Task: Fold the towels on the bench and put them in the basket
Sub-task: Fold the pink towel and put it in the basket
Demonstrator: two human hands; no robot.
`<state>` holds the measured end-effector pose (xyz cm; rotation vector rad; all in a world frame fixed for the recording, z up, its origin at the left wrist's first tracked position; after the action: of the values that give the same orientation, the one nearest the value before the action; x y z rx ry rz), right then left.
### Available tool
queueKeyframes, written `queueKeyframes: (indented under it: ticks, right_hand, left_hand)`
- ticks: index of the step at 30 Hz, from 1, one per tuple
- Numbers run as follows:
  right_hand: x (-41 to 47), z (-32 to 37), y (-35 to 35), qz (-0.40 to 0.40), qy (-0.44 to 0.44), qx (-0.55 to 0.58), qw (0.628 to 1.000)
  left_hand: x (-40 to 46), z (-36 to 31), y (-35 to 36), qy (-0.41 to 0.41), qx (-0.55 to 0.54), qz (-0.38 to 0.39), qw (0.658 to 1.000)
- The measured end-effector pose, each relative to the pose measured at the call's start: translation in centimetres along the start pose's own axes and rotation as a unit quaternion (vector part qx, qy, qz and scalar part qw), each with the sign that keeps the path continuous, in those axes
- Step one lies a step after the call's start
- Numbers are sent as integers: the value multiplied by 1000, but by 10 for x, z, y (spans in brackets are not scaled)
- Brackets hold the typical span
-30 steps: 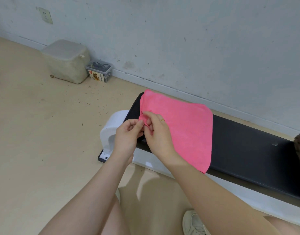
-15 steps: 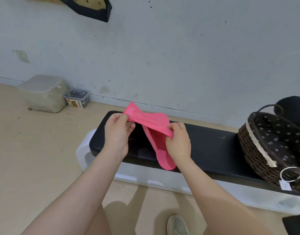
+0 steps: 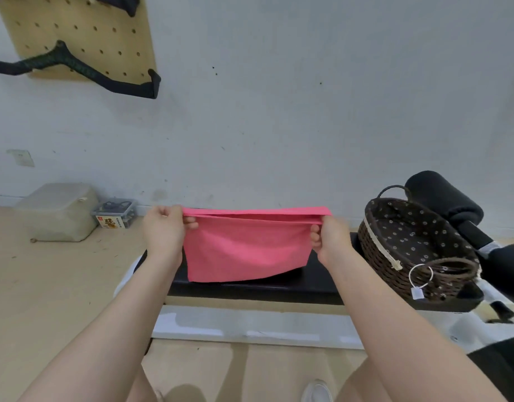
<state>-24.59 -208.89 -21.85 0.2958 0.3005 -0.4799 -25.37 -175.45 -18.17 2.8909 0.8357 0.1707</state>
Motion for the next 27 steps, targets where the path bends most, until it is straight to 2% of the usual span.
queueKeyframes:
  ticks: [2,6,8,12,18,21,24,27]
  right_hand:
    - [-7,3,4,36,34,104,993]
    - [-18,32,2,49,-17,158,986]
    - [-22,36,0,42,-20,155,987]
    - [-27,34,1,66,34,117,990]
    - [-28,46,10,157,55,21,986]
    - [-20,61,16,174,-8,45,984]
    - [-8,79,11,120,-98,74,985]
    - [5,92,10,73,-168,61,981]
  left_hand:
    - [-5,-10,2,16,8,8,1000]
    - [-9,-38,4,33,-82,3,996]
    - [-11,-40,6,8,-125,2,992]
    - [-13,-20,14,-65,-171,32,983]
    - [2,-21,35,-44,-225,101,968]
    - [9,-20,42,-41,-246,104,963]
    - [16,-21,48,-27,-234,95,967]
    - [24,-23,53,17,-165,62,984]
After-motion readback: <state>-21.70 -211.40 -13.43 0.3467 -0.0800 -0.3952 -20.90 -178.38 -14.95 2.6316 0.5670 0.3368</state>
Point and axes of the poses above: each hand's wrist, its own x-axis towards the middle knuckle, its own y-axis out of the palm, z = x × y, the point moved 9 cm from there along x, towards the middle knuckle, and after that the axes turned 5 degrees about y, right-handed, at the moved point
